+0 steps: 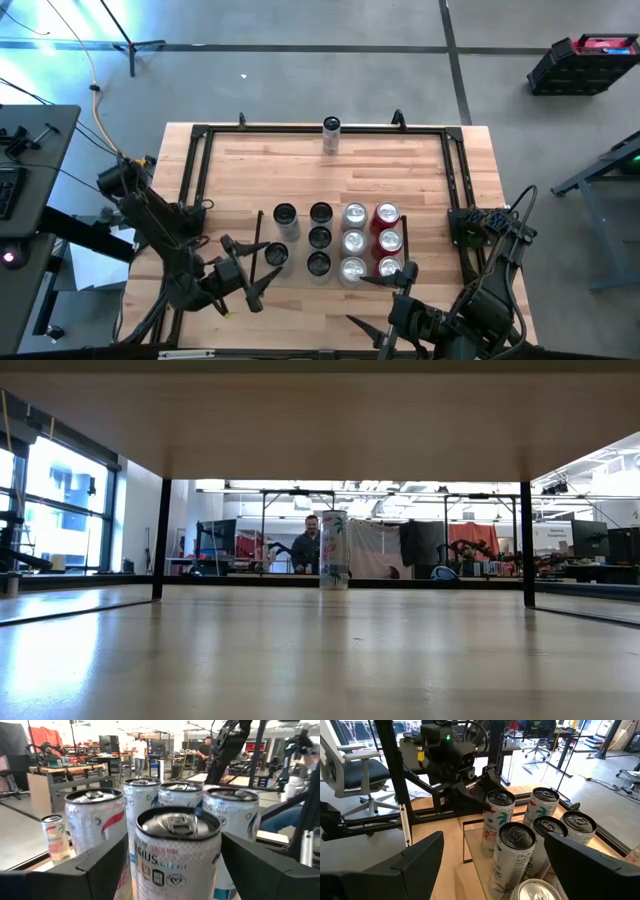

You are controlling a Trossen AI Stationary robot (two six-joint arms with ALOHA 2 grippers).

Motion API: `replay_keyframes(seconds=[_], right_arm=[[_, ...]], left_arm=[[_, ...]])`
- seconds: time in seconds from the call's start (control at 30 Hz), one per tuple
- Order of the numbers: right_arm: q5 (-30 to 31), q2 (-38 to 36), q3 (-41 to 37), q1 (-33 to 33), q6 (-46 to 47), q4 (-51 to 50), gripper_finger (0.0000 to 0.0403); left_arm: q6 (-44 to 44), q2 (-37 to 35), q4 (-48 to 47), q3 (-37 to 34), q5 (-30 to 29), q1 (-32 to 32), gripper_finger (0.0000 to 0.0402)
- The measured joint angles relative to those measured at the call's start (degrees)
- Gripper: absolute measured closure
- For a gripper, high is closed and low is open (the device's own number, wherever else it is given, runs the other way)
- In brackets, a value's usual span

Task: Place canned beverage on shelf
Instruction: Put the right white-pink soda can on the shelf aligned with the other white-pink soda cans

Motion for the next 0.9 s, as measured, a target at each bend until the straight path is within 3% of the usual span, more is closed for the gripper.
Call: replay_keyframes(seconds=[0.4,0.63,0.9], right_arm=[[0.01,-0.02,0.00,0.00,0.00,0.01,0.0071],[0.01,-0.02,0.00,0.00,0.00,0.01,0.0071],[-1.04,-0.03,0.00,-0.01,0.02,0.02,0.0071]], left_arm=[[4.13,-4.82,0.13,0.00,0.63,0.59,0.0096],[3.19,-7.15,0.08,0.00,7.84,-0.43,0.0096],[3.69,-9.35,-5.14,0.00,8.92,-9.90,0.0096]])
